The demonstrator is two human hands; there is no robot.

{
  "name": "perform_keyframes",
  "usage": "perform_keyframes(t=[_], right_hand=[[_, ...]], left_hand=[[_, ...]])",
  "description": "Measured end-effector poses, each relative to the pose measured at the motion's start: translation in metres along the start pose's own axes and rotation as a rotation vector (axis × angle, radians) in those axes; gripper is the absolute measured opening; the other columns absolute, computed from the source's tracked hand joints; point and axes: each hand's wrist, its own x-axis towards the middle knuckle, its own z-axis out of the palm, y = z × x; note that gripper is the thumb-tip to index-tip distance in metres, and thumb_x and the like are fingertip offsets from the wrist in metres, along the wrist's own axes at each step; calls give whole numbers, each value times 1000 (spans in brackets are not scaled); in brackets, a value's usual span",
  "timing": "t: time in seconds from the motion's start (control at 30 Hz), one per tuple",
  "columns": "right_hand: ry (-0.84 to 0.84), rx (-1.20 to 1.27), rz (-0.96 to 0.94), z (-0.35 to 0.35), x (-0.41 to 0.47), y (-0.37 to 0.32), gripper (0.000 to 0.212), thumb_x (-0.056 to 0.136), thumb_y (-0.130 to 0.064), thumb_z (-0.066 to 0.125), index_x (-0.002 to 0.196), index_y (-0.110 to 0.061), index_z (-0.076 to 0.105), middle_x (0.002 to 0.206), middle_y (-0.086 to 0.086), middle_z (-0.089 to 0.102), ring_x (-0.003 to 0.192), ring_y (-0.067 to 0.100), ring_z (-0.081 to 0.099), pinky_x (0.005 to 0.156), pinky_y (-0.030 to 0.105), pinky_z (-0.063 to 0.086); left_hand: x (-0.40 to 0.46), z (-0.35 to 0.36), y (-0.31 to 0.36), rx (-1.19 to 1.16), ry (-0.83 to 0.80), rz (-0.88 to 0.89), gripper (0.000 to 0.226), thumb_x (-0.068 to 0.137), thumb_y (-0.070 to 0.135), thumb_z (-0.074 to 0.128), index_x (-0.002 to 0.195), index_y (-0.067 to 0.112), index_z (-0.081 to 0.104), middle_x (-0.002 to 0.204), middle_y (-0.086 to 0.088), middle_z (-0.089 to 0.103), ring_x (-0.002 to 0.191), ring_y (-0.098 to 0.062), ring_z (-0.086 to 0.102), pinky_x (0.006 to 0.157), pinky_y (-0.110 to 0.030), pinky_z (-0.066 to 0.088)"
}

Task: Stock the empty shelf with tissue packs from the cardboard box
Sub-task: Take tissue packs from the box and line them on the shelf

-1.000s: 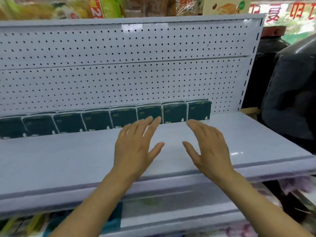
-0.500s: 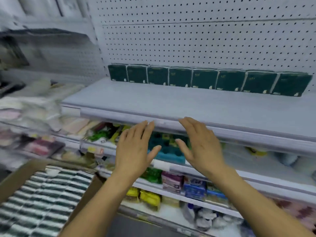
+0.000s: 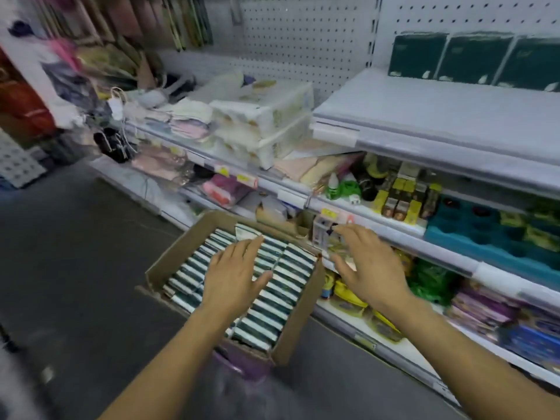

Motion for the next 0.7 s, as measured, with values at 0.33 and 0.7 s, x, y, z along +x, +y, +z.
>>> perform_keyframes(t=[0.33,0.7], right_hand=[[-368,60,-4,143,78,-87,43,100,-42,45,138,-24,46,135,0,51,121,23,50,84,40,51],[-616,2,5,292,205,-85,42,98,-30,49,139,-19,45,133,7,54,118,27,52,83,35,46]], left_hand=[[5,63,-177,-81,-327,-268,61,98,52,47,150,25,31,144,-2,45,132,-25,43,101,-42,39],[62,172,-263,-283,-630,-581,58,98,45,51,145,14,36,129,-13,53,110,-30,58,88,-42,51]])
